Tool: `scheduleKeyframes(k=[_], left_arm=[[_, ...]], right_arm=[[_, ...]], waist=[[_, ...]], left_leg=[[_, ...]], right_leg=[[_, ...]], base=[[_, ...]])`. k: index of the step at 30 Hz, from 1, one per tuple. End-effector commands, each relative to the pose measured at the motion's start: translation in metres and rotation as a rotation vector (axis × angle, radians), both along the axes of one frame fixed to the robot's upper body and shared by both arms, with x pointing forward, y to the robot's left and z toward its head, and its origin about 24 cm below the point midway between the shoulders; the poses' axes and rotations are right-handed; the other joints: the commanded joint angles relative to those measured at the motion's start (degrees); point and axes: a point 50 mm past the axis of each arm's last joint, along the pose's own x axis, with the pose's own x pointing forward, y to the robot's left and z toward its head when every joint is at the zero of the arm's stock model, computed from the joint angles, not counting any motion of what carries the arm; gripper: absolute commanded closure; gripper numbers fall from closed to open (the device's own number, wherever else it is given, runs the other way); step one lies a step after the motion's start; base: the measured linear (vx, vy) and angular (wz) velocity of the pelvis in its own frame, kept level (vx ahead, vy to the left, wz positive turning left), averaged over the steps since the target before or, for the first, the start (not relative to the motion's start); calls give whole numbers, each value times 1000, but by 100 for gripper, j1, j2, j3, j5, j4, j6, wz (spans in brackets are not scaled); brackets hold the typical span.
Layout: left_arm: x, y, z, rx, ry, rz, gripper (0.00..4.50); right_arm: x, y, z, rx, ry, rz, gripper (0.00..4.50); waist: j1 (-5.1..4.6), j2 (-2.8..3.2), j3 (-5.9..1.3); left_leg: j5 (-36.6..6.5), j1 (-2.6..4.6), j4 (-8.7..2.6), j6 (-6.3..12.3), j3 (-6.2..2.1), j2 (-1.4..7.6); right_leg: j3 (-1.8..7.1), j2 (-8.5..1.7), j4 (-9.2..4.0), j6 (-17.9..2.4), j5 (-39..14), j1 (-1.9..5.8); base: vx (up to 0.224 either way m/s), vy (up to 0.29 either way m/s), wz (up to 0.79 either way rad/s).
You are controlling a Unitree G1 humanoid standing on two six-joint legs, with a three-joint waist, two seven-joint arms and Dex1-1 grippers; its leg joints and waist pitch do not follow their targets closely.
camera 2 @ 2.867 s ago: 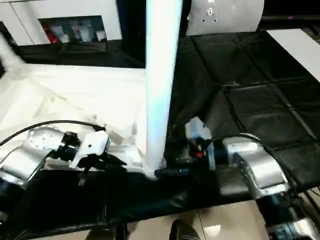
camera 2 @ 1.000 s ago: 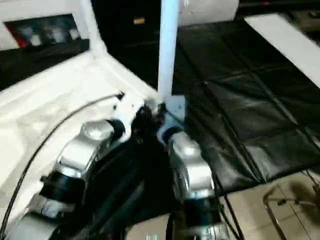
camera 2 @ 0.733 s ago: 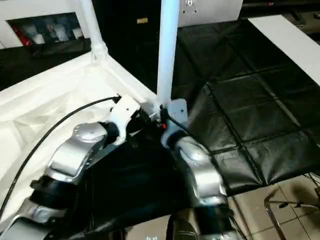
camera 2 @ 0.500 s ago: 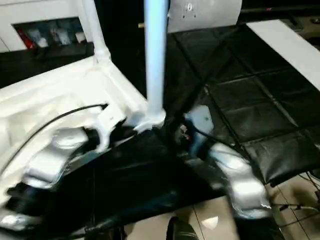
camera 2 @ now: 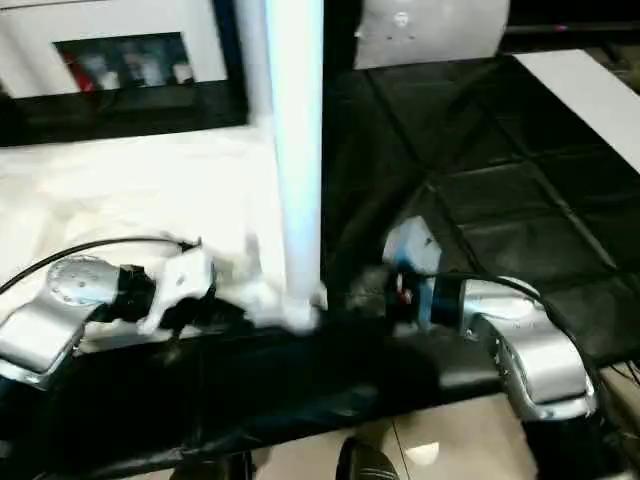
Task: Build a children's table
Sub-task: Rotate leg to tighten
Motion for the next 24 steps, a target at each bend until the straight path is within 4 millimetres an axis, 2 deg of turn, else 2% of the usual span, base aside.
scheduleKeyframes(k=[1, 3, 4, 5, 6, 8, 11, 17, 24], left_arm=[[-6, -10, -4, 34, 28, -136, 450], [-4, -12, -2, 42, 16, -165, 450], [-3, -13, -2, 44, 10, -173, 450], [-2, -14, -1, 45, 3, -180, 450], [0, -15, -1, 45, -3, -186, 450], [0, -16, 0, 44, -5, -189, 450], [3, -17, 0, 44, -16, -203, 450], [6, -16, 0, 53, -31, -198, 450], [9, -14, -1, 60, -46, -180, 450]], right_arm=[[1, 2, -1, -10, 15, 79, 30], [3, 4, -4, -18, 27, 123, 38], [4, 5, -4, -18, 34, 141, 41], [6, 6, -5, -19, 38, 154, 64], [8, 7, -5, -23, 40, 172, 76], [9, 8, -5, -25, 42, 185, 82], [12, 11, -4, -25, 46, 234, 120], [13, 15, -5, -35, 44, 282, 163], [14, 17, -7, -43, 47, 303, 226]], waist=[[-58, -24, -410], [-34, -61, -395], [-35, -60, -391], [-25, -45, -386], [-35, -62, -385], [-27, -67, -383], [-32, -73, -386], [-20, -84, -397], [-18, -79, -406]], left_leg=[[-1031, 176, -371, 534, -129, 346], [-1090, 173, -376, 490, -131, 348], [-1122, 166, -375, 476, -132, 344], [-1197, 183, -377, 428, -134, 356], [-1213, 173, -376, 402, -135, 351], [-1191, 165, -381, 379, -140, 359], [-1157, 161, -381, 406, -143, 353], [-1088, 153, -373, 432, -139, 364], [-1142, 155, -374, 405, -138, 362]], right_leg=[[269, -378, -354, -1435, -1206, 281], [271, -393, -366, -1408, -1427, 280], [271, -396, -367, -1400, -1494, 279], [276, -407, -385, -1382, -1631, 266], [275, -404, -378, -1377, -1654, 271], [281, -411, -372, -1361, -1631, 280], [270, -397, -364, -1373, -1593, 272], [273, -407, -347, -1408, -1478, 284], [273, -414, -364, -1389, -1637, 281]], base=[[0, 0, 0], [0, 0, 0], [0, 0, 0], [0, 0, 0], [0, 0, 0], [0, 0, 0], [0, 0, 0], [0, 0, 0], [0, 0, 0]])
